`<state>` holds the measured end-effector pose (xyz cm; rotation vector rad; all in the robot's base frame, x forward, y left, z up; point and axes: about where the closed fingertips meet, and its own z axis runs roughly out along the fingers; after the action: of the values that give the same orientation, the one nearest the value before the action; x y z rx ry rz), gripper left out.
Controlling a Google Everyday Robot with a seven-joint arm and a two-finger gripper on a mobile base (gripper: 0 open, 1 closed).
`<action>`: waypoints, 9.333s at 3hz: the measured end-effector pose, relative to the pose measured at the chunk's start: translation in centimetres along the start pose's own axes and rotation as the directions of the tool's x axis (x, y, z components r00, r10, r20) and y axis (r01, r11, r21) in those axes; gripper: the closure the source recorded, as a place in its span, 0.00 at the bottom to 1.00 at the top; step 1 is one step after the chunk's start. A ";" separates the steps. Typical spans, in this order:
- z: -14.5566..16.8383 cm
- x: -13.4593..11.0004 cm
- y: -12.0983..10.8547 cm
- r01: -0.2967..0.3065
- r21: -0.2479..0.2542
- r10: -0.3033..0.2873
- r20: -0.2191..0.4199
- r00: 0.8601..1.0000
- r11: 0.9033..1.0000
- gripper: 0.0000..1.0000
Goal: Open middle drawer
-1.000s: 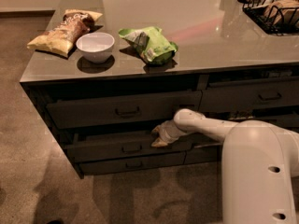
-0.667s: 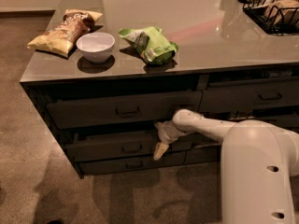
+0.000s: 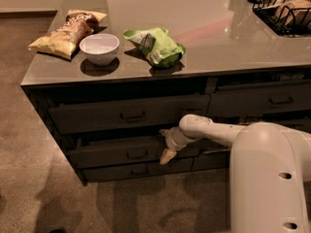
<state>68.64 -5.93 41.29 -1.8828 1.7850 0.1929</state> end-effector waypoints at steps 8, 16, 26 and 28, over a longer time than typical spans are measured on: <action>-3.2 0.9 4.1 -0.063 -0.119 0.057 -0.054 0.997 0.991 0.00; -3.5 3.7 9.7 -0.193 -0.241 0.159 -0.153 0.975 0.951 0.00; -4.3 4.6 3.6 -0.113 -0.141 0.106 -0.057 0.993 0.983 1.00; -4.4 5.4 5.3 -0.063 -0.228 0.066 0.007 0.998 0.972 1.00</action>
Offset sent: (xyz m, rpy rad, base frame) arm -0.0342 -0.0238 0.0075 -0.0496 0.1460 0.0085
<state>63.08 -12.65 41.09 -1.9727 1.8828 0.4519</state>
